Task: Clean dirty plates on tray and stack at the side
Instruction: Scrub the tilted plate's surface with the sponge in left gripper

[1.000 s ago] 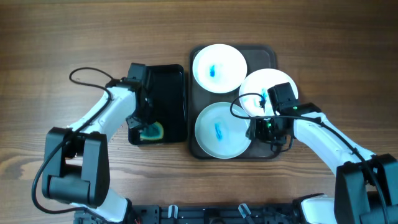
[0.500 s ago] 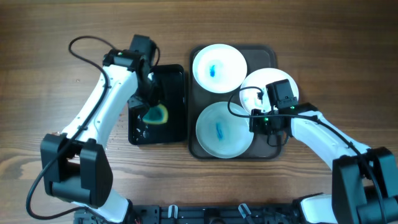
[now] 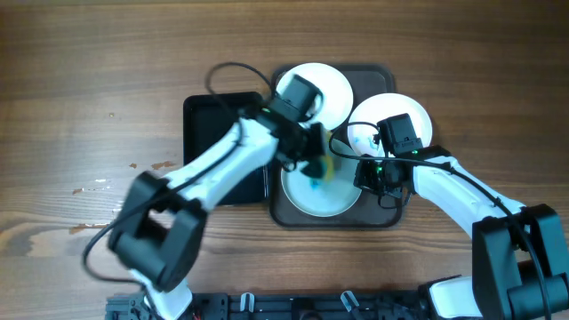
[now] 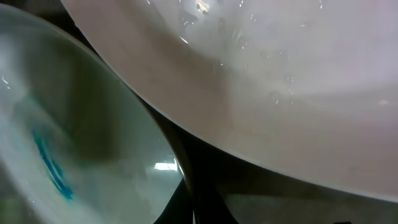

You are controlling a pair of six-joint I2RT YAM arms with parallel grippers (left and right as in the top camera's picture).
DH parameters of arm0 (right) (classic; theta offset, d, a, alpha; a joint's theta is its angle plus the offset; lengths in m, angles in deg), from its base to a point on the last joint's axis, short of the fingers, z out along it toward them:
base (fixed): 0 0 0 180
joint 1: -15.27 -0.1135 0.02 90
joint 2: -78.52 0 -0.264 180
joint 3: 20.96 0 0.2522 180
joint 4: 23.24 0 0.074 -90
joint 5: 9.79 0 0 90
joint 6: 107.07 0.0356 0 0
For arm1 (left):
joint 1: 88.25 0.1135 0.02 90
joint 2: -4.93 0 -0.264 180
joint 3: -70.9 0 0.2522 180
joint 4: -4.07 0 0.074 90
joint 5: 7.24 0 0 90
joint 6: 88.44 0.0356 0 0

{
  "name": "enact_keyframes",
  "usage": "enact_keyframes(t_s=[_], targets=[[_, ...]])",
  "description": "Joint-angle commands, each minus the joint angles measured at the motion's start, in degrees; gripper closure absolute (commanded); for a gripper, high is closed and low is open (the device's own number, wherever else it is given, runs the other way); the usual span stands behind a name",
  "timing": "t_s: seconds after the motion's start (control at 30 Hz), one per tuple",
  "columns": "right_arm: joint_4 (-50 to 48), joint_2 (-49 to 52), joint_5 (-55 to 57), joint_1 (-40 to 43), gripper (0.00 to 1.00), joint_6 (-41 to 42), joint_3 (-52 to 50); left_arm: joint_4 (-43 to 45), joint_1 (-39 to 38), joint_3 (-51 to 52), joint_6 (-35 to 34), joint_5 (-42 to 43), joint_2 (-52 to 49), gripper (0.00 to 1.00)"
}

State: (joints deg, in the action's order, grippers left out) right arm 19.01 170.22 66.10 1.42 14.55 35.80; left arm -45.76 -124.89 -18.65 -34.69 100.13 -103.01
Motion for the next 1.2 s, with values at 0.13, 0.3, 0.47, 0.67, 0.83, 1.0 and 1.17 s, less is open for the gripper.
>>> enact_keyframes(t_s=[0.13, 0.3, 0.47, 0.67, 0.83, 1.0, 1.17], targets=[[1.05, 2.05, 6.16, 0.35, 0.96, 1.53, -1.33, -0.17, -0.96, 0.72, -4.46, -14.88, -10.6, 0.96], [0.96, 2.05, 6.19, 0.35, 0.96, 1.53, -1.33, -12.0, 2.73, -4.0, 1.75, -22.43, -10.45, 0.96], [1.14, 2.05, 6.19, 0.35, 0.96, 1.53, -1.33, -12.07, 2.86, -6.14, 5.25, -16.92, -10.49, 0.96], [1.31, 2.05, 6.19, 0.35, 0.96, 1.46, -1.33, 3.87, -5.38, -5.97, 8.85, 11.19, -14.4, 0.96], [1.33, 2.05, 6.19, 0.35, 0.96, 1.51, -1.33, 6.78, -8.2, -5.97, 8.87, 19.32, -14.86, 0.96], [1.42, 2.05, 6.16, 0.35, 0.96, 1.49, -1.33, -2.23, -4.22, -5.99, 8.83, 13.14, -14.62, 0.96], [1.38, 2.05, 6.14, 0.35, 0.96, 1.51, -1.33, -12.13, 2.16, -5.99, 7.32, -12.98, -12.79, 0.96]])
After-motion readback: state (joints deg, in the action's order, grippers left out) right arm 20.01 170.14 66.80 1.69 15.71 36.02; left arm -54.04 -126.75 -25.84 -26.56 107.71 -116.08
